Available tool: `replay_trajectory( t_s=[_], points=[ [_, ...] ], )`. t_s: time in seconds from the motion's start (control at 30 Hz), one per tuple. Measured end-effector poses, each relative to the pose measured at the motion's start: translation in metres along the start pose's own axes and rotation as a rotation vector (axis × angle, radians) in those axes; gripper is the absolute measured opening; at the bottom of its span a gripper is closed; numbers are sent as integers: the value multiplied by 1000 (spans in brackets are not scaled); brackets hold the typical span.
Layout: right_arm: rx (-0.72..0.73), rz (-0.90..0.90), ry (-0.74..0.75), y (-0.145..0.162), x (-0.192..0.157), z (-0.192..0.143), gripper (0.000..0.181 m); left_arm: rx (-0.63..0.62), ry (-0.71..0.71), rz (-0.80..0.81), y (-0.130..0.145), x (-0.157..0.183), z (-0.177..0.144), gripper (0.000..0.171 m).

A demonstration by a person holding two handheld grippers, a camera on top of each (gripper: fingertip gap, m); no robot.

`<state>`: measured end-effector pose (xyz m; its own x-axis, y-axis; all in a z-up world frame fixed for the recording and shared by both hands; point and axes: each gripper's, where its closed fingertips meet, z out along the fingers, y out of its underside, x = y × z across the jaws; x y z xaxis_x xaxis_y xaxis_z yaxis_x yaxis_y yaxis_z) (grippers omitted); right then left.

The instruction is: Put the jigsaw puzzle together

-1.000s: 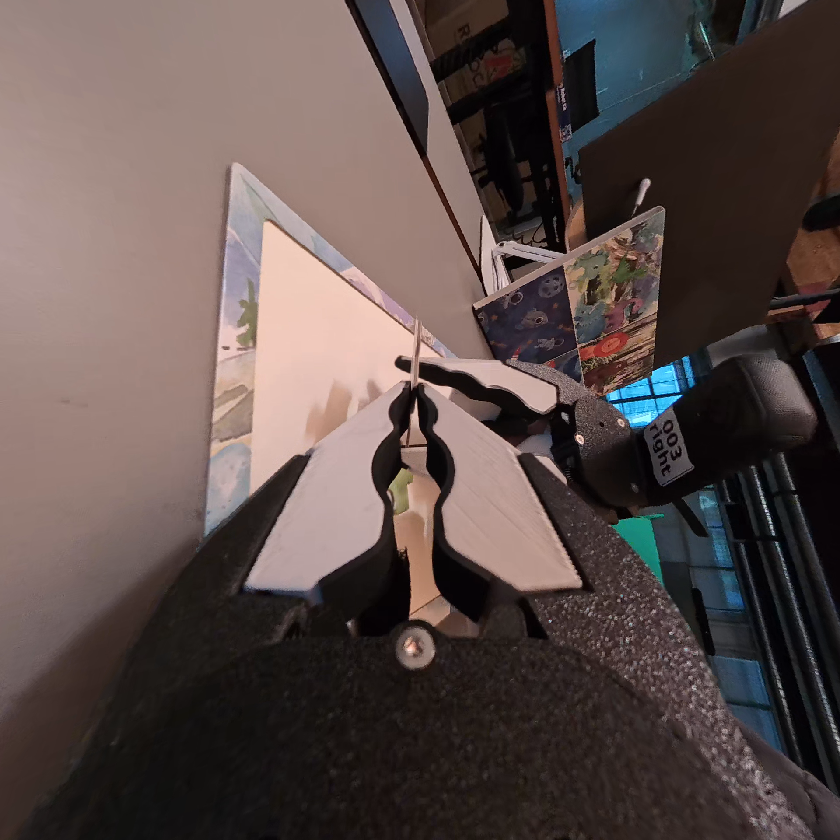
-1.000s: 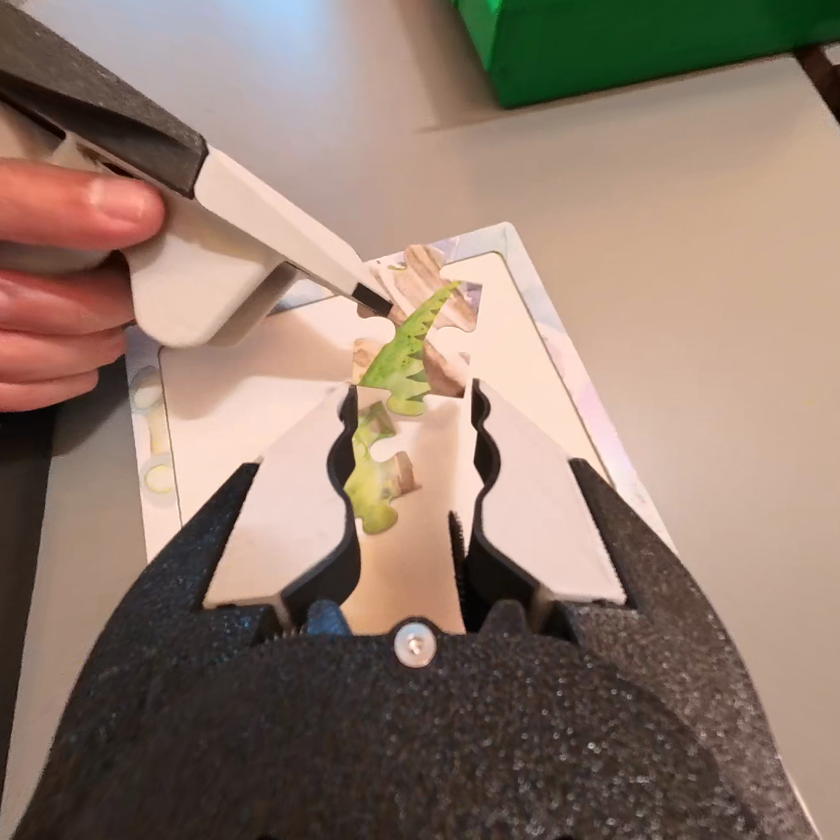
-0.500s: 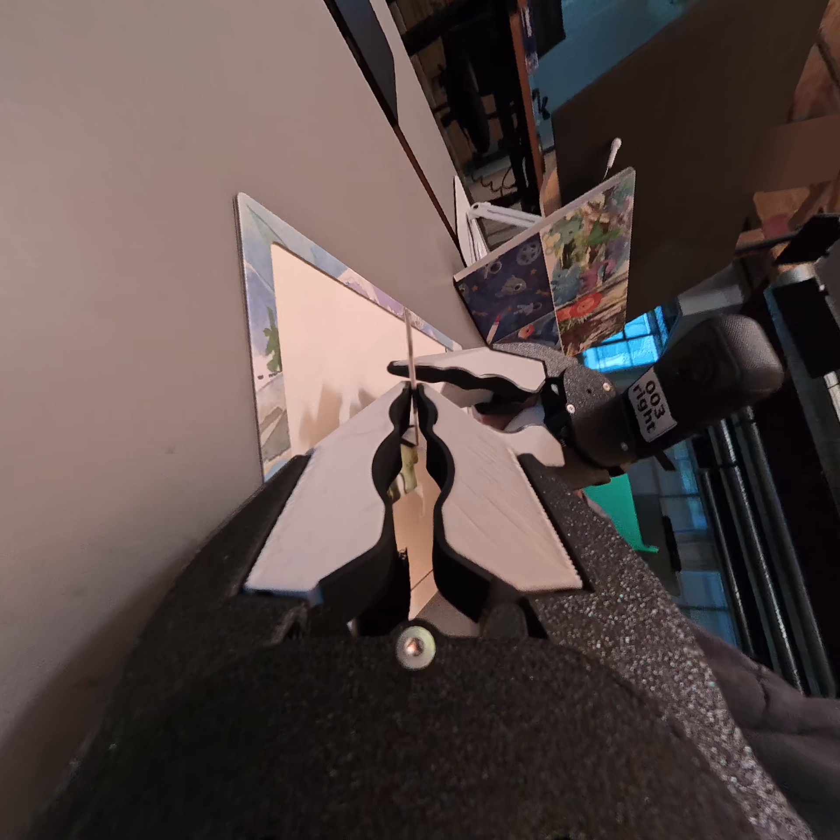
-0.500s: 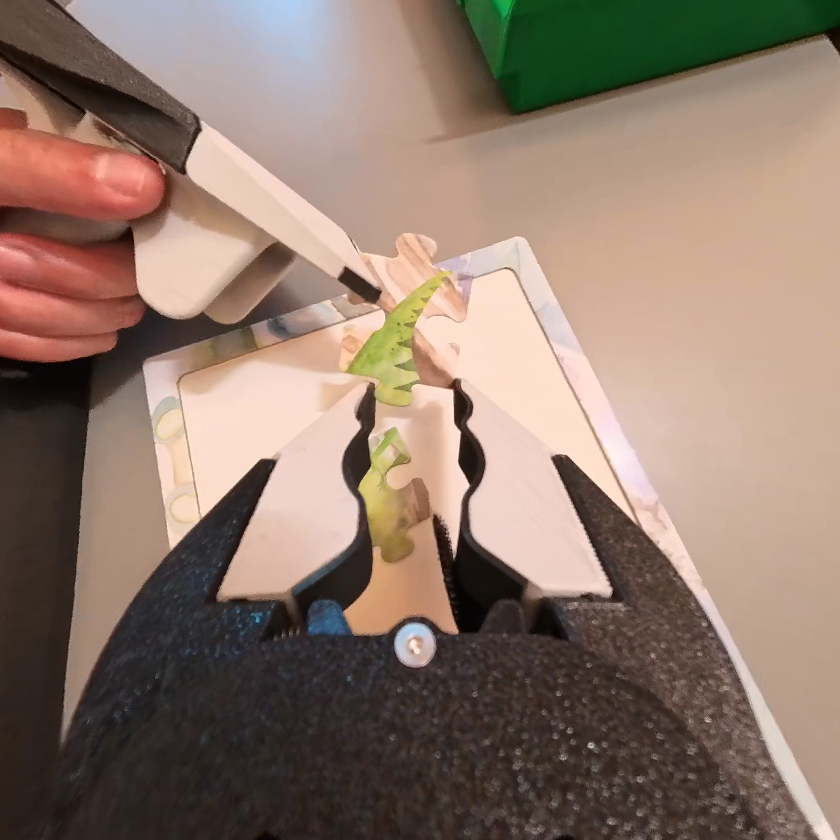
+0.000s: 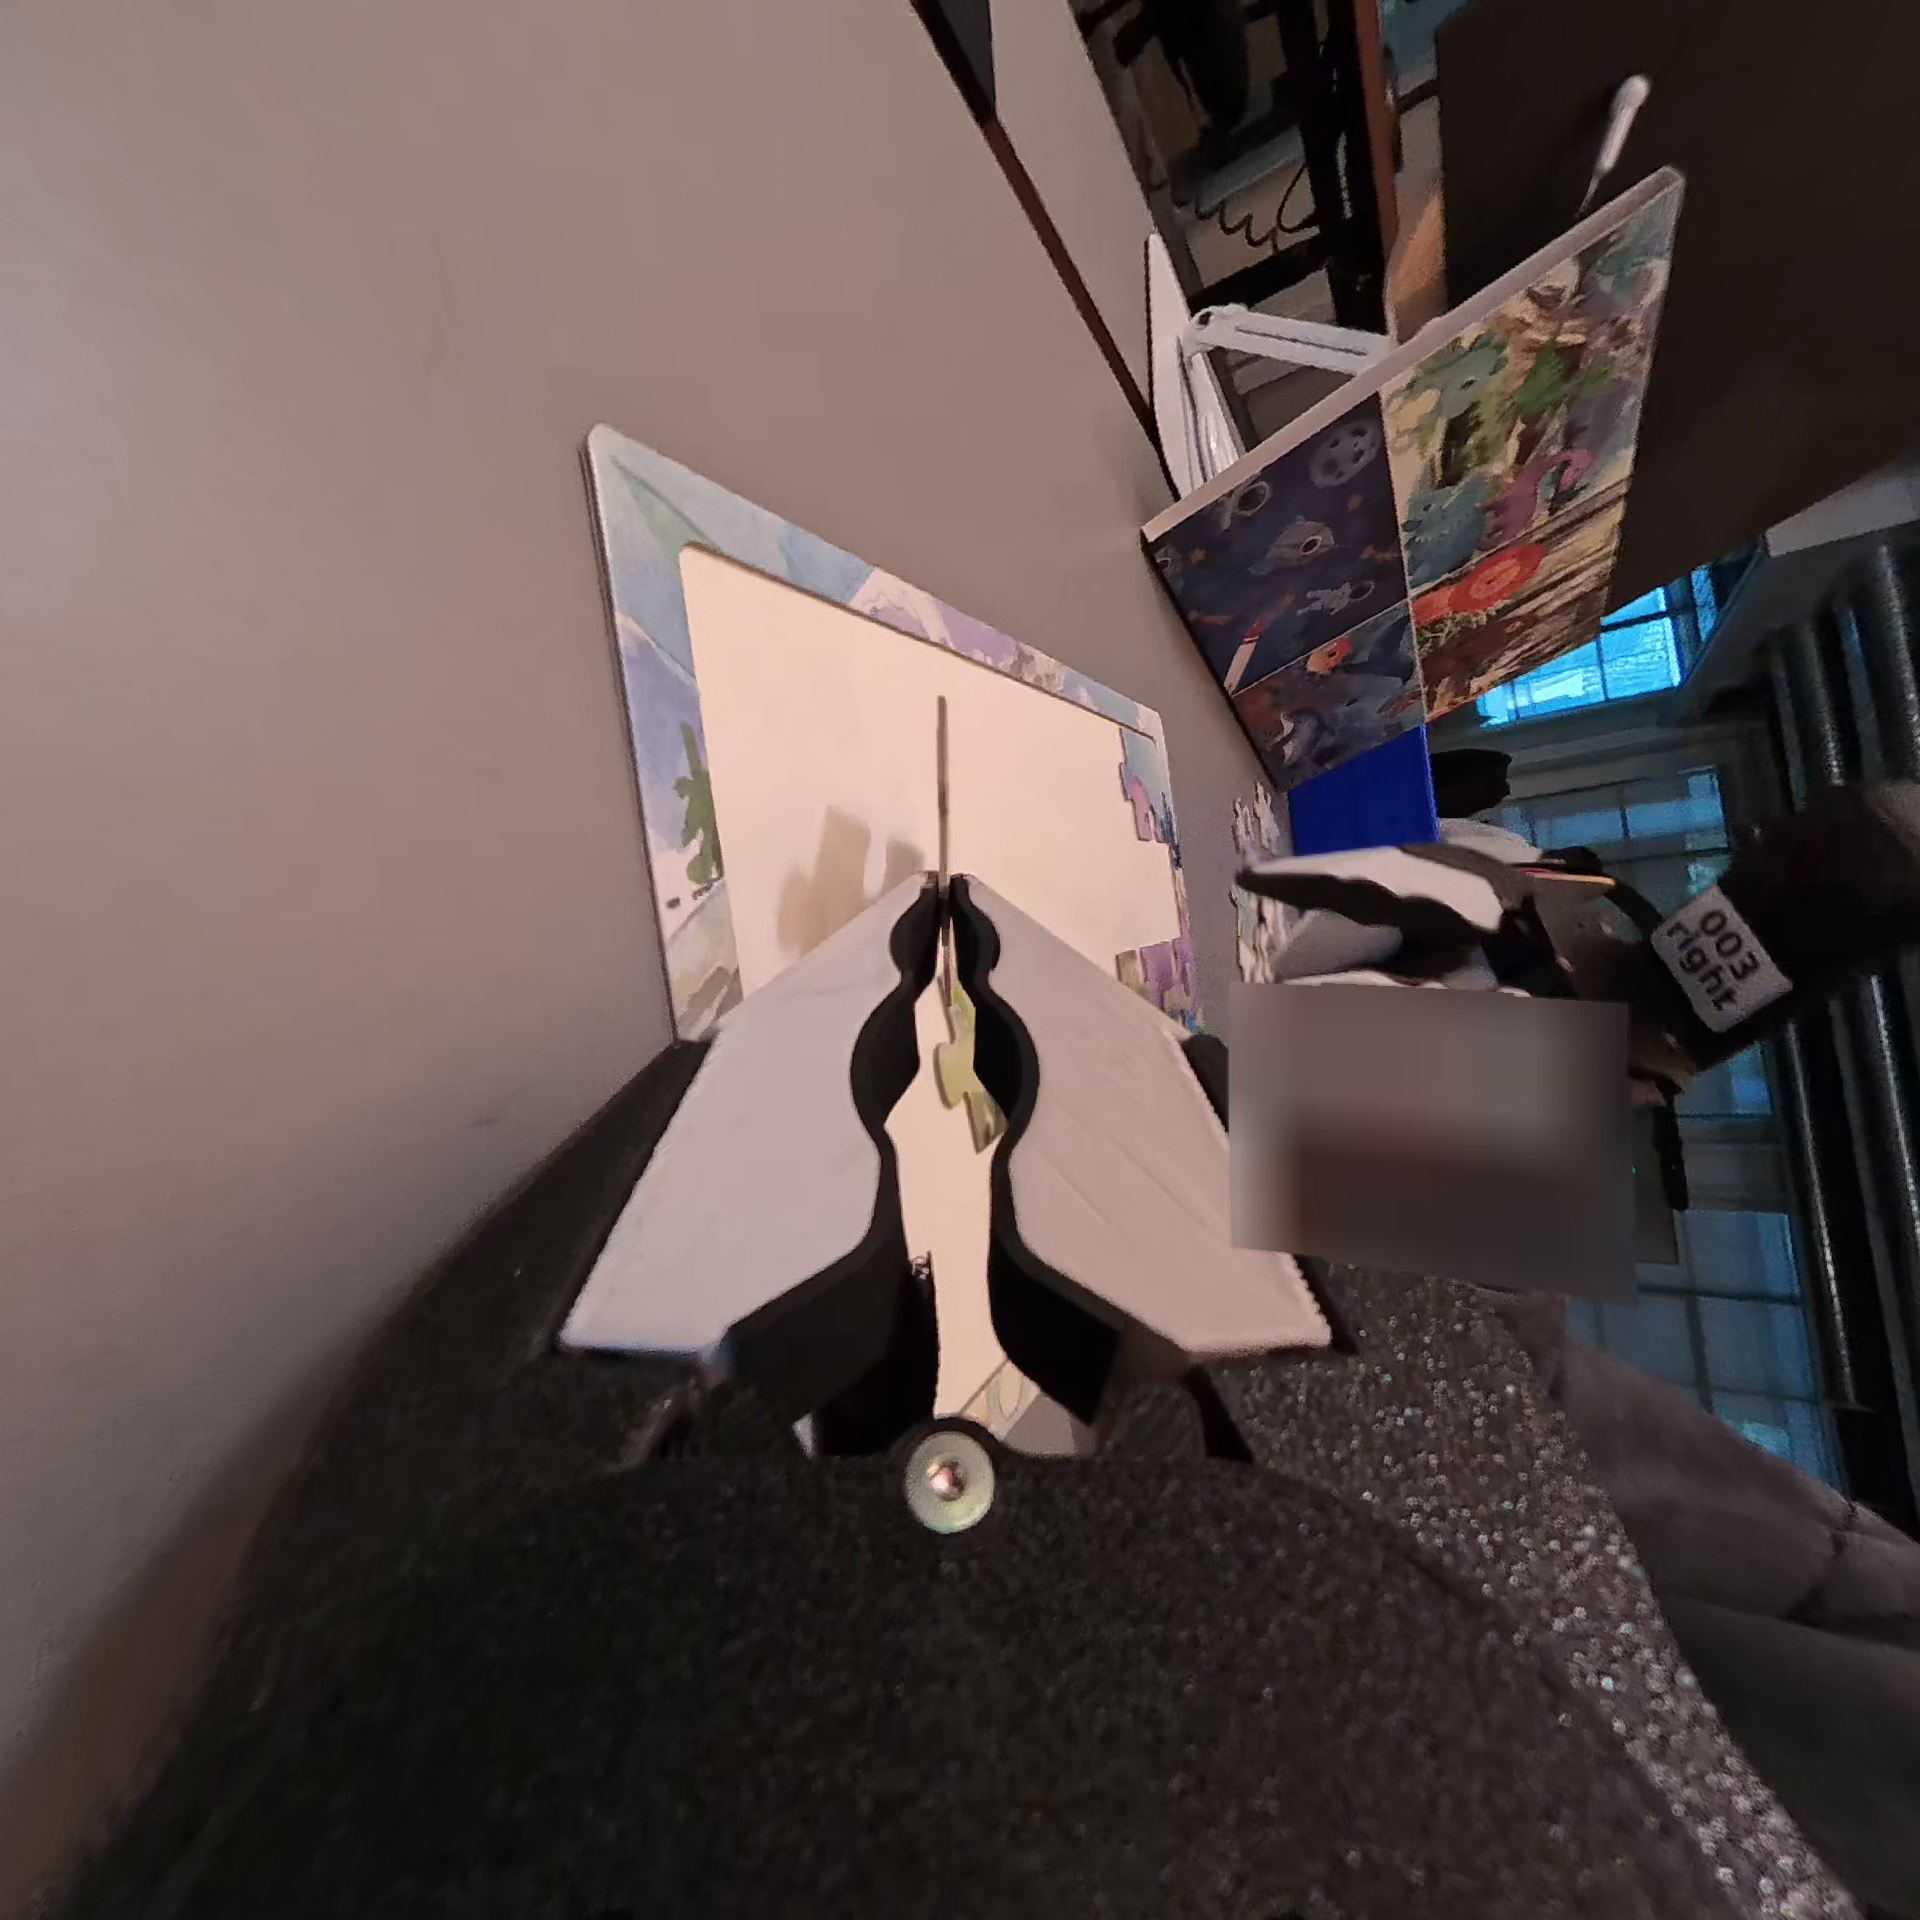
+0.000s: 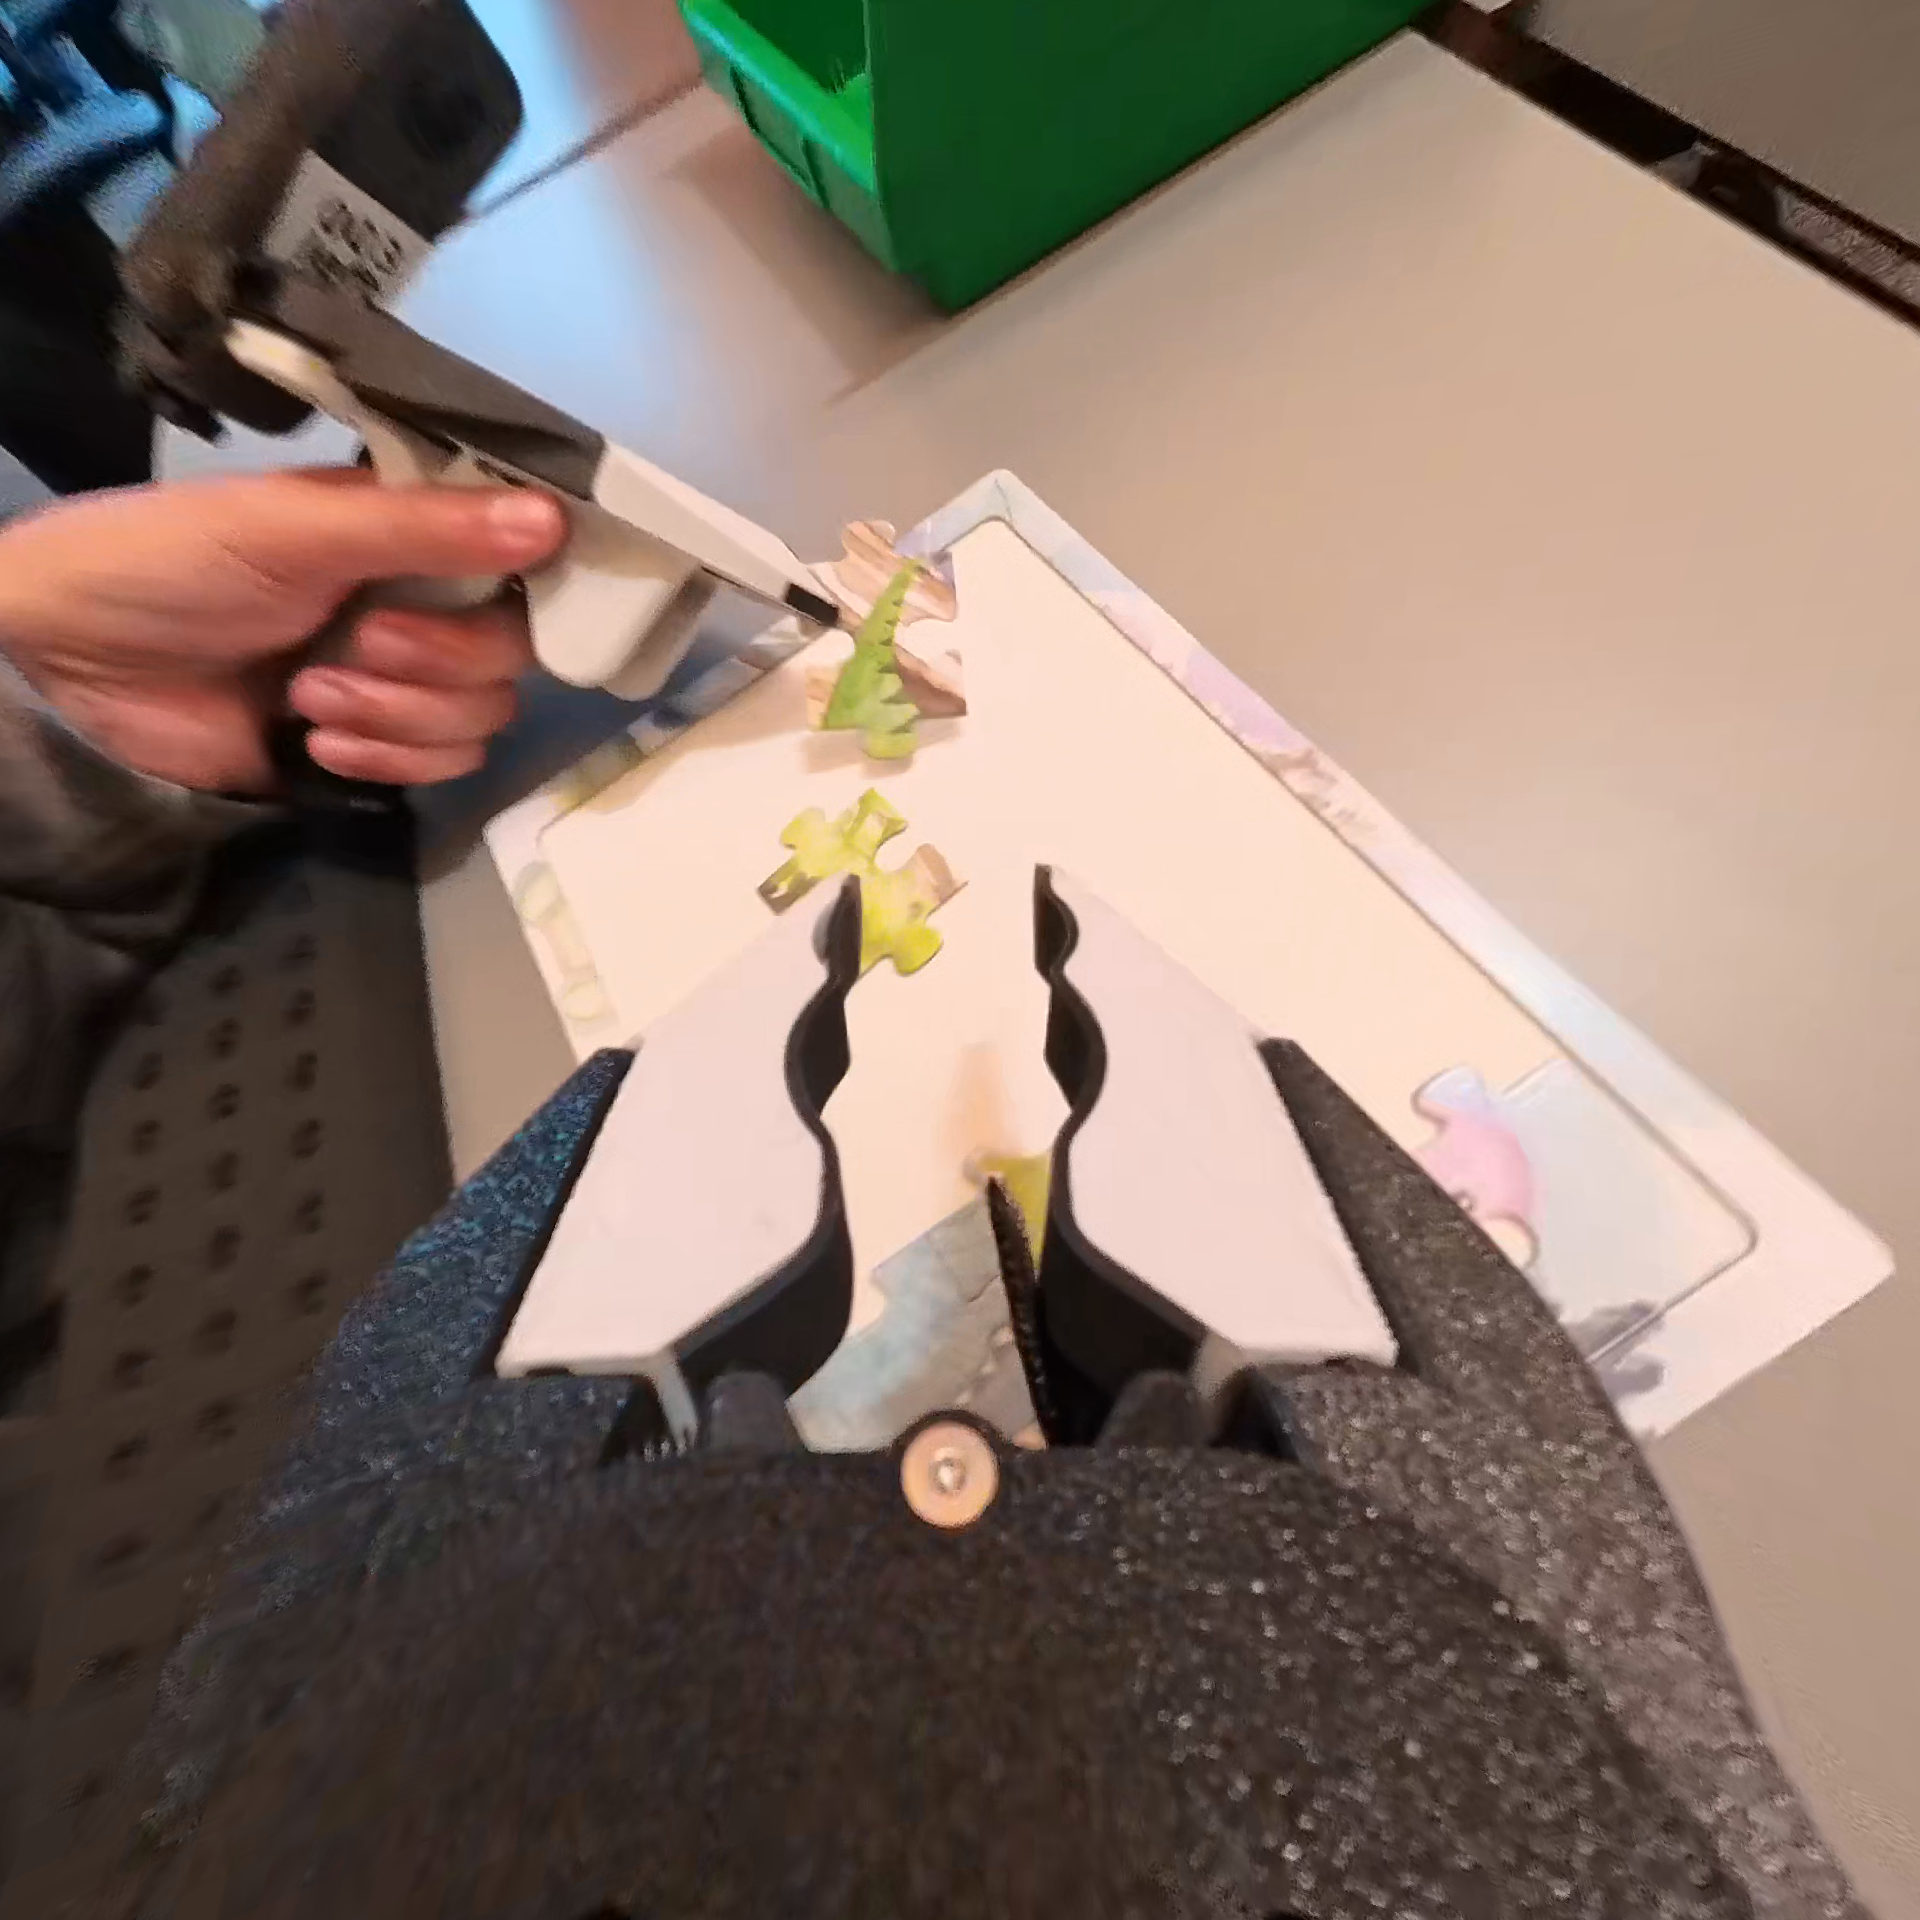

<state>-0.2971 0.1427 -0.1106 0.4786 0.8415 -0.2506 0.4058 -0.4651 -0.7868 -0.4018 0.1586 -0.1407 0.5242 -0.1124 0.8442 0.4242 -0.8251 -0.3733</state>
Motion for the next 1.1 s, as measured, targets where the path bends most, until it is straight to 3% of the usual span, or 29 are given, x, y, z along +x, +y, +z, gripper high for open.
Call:
replay_trajectory(
  t_s=[0.23,0.33,0.47,0.7,0.83,1.1],
  points=[
    [-5,9,2,18,-4,-3,33,120,-59,-58,-6,-4,1,2],
    [-59,-101,-16,22,-19,11,42,151,-52,-88,-4,-2,-2,2],
    [-185,-383,-38,29,-33,35,49,143,-66,-81,-1,-2,-3,2],
    [-304,-479,-178,31,-26,61,41,136,-120,-62,1,-14,-2,3],
    [-294,-474,-156,36,-22,63,23,129,-140,-47,1,-18,-2,4],
    [-308,-376,-33,50,-9,39,20,133,-142,-42,0,-20,-1,5]
  ],
)
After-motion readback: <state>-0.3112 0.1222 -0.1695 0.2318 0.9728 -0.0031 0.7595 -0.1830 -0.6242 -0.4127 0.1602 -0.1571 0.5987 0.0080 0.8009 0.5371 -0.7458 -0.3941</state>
